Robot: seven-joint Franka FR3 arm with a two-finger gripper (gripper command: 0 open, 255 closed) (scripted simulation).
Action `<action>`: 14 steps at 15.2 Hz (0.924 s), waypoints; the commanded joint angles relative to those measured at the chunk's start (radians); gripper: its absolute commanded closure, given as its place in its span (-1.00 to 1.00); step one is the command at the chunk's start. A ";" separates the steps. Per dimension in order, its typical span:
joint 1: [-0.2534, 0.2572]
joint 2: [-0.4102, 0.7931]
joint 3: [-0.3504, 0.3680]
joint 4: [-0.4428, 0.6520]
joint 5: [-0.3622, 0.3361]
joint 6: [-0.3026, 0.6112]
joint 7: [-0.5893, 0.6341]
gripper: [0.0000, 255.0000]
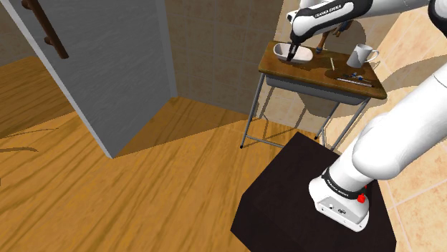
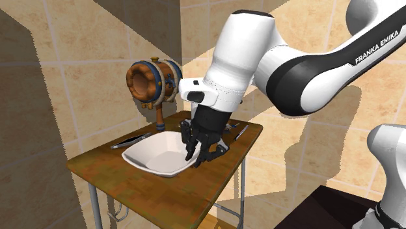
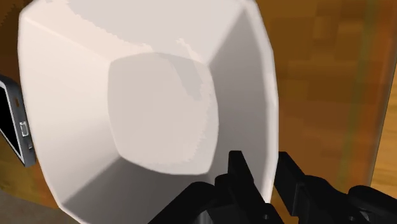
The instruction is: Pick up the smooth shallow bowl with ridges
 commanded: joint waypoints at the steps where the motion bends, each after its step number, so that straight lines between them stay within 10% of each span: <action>1: 0.001 -0.007 0.002 0.013 0.000 -0.021 -0.002 1.00; 14: 0.010 -0.056 0.020 0.143 0.009 -0.196 -0.028 1.00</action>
